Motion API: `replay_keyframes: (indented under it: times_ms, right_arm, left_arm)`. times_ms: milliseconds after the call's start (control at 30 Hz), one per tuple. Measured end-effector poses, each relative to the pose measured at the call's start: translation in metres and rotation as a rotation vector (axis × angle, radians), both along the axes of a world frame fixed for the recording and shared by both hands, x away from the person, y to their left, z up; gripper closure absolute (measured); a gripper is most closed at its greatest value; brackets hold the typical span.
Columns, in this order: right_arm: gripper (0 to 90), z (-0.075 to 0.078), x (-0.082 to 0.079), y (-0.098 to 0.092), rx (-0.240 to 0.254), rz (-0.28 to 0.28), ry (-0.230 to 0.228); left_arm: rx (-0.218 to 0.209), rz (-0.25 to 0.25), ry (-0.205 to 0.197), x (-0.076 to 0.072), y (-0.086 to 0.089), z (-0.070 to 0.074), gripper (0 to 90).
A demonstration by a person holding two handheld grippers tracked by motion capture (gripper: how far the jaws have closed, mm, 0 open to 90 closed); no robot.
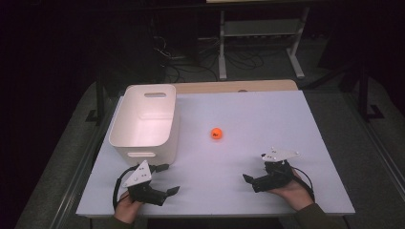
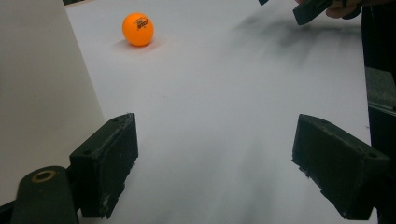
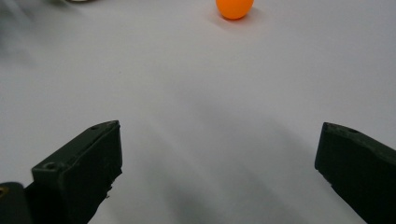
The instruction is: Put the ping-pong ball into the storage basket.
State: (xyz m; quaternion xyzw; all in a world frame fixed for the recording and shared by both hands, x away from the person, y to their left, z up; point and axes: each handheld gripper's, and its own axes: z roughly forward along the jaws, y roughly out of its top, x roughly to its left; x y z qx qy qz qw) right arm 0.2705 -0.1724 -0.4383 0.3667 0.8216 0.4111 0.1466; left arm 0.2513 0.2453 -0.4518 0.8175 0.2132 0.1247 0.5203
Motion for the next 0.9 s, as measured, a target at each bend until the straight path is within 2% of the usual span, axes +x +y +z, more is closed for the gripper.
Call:
replay_keyframes:
  times_ms: [900]
  right_arm:
    - [0.5,-0.0001,0.0088,0.0084,0.008,0.005,0.003]
  left_arm:
    - [-0.001,-0.001,-0.007,0.0,0.0002,0.0,14.2]
